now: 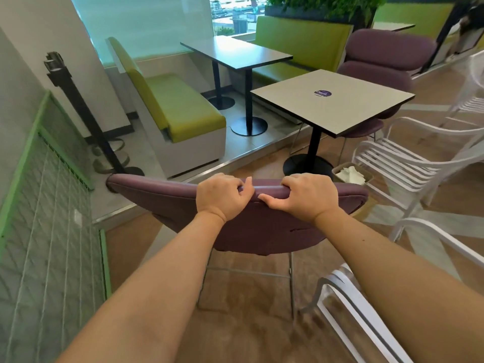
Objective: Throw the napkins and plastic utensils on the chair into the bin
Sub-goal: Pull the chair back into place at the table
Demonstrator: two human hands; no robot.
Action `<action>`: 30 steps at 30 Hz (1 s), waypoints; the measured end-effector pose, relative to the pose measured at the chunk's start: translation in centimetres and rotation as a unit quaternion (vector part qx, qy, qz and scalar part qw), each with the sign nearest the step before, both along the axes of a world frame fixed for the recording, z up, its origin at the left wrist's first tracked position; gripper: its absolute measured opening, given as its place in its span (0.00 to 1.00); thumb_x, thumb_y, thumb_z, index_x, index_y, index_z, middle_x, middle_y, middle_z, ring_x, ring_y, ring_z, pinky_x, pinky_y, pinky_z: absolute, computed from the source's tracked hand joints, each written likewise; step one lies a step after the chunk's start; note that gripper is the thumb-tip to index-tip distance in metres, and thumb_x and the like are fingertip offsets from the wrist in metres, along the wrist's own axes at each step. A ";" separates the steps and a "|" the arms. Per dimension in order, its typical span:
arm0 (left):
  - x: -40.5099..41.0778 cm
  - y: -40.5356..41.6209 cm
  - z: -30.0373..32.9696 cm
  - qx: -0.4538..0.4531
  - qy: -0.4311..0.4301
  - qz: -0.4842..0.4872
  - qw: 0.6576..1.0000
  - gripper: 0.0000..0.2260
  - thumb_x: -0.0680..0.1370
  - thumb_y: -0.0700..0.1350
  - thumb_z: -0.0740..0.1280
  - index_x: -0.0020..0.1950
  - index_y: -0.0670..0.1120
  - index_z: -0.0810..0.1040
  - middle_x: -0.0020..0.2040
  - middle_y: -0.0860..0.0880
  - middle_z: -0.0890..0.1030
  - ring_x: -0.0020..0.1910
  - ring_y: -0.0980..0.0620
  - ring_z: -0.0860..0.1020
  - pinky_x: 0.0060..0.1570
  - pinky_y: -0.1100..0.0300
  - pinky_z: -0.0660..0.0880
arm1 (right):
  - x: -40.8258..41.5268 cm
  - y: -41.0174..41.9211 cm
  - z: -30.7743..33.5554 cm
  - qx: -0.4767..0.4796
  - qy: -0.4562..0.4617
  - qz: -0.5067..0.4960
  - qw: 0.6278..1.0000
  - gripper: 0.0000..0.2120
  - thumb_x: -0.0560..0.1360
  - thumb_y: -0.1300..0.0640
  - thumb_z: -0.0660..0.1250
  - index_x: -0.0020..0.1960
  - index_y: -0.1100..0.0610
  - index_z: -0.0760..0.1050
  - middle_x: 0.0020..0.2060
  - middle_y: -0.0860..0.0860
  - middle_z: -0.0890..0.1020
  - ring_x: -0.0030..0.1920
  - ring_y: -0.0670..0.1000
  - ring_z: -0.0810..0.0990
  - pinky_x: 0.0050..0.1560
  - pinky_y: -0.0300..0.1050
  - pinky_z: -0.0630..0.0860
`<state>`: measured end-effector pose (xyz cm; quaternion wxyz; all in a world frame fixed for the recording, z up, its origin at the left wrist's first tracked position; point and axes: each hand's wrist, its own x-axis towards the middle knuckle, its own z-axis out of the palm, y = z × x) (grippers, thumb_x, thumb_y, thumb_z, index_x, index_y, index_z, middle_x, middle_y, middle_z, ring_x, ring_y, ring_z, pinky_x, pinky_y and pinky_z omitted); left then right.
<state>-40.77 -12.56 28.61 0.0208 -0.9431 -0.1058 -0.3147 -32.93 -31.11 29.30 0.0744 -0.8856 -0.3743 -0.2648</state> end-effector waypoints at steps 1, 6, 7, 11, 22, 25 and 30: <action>0.7 0.0 0.0 -0.001 -0.003 0.002 1.000 0.24 0.78 0.58 0.54 0.31 0.51 0.82 0.28 0.53 0.78 0.32 0.52 0.76 0.30 0.62 0.58 | 0.8 0.1 -0.1 0.000 0.000 -0.001 1.000 0.35 0.68 0.20 0.45 0.32 0.49 0.72 0.29 0.45 0.77 0.31 0.49 0.77 0.27 0.41 0.60; 4.8 0.6 0.1 -0.002 -0.041 0.017 0.999 0.23 0.77 0.56 0.57 0.26 0.50 0.79 0.24 0.53 0.75 0.27 0.51 0.74 0.30 0.63 0.55 | 5.6 1.1 -0.1 -0.008 -0.003 0.000 1.000 0.39 0.67 0.19 0.42 0.35 0.48 0.77 0.31 0.45 0.79 0.33 0.48 0.78 0.28 0.41 0.66; 5.9 0.8 0.1 -0.001 -0.048 0.022 0.999 0.23 0.76 0.56 0.57 0.25 0.50 0.79 0.23 0.53 0.75 0.27 0.51 0.73 0.29 0.63 0.54 | 6.9 1.4 -0.1 -0.011 -0.001 0.000 1.000 0.40 0.67 0.19 0.39 0.36 0.48 0.77 0.32 0.45 0.79 0.33 0.48 0.78 0.28 0.41 0.67; 10.2 2.2 0.0 -0.007 -0.044 0.028 0.999 0.23 0.76 0.56 0.57 0.26 0.50 0.80 0.24 0.52 0.75 0.27 0.51 0.74 0.30 0.63 0.55 | 11.4 3.0 -0.1 -0.008 0.002 0.001 1.000 0.42 0.65 0.19 0.35 0.36 0.47 0.77 0.32 0.45 0.79 0.33 0.48 0.77 0.29 0.41 0.69; 20.9 10.1 0.0 -0.021 -0.016 0.027 0.999 0.25 0.78 0.57 0.54 0.29 0.50 0.82 0.26 0.52 0.77 0.29 0.50 0.75 0.29 0.62 0.57 | 21.6 10.6 0.4 -0.026 0.010 0.004 1.000 0.39 0.67 0.20 0.38 0.37 0.47 0.77 0.33 0.44 0.79 0.33 0.47 0.77 0.28 0.39 0.65; 23.4 12.5 0.0 -0.019 -0.022 0.016 0.999 0.24 0.77 0.56 0.56 0.27 0.49 0.79 0.25 0.51 0.76 0.29 0.50 0.75 0.28 0.61 0.56 | 23.9 12.7 0.4 -0.026 0.006 0.000 1.000 0.38 0.68 0.21 0.40 0.38 0.47 0.78 0.35 0.44 0.81 0.35 0.47 0.79 0.30 0.40 0.66; 26.1 16.5 -0.3 -0.005 -0.021 -0.029 0.999 0.22 0.78 0.57 0.56 0.32 0.51 0.81 0.29 0.53 0.79 0.32 0.52 0.76 0.29 0.62 0.58 | 26.7 15.8 0.0 -0.026 0.007 -0.001 1.000 0.37 0.73 0.26 0.39 0.40 0.48 0.79 0.35 0.45 0.81 0.37 0.48 0.80 0.30 0.41 0.63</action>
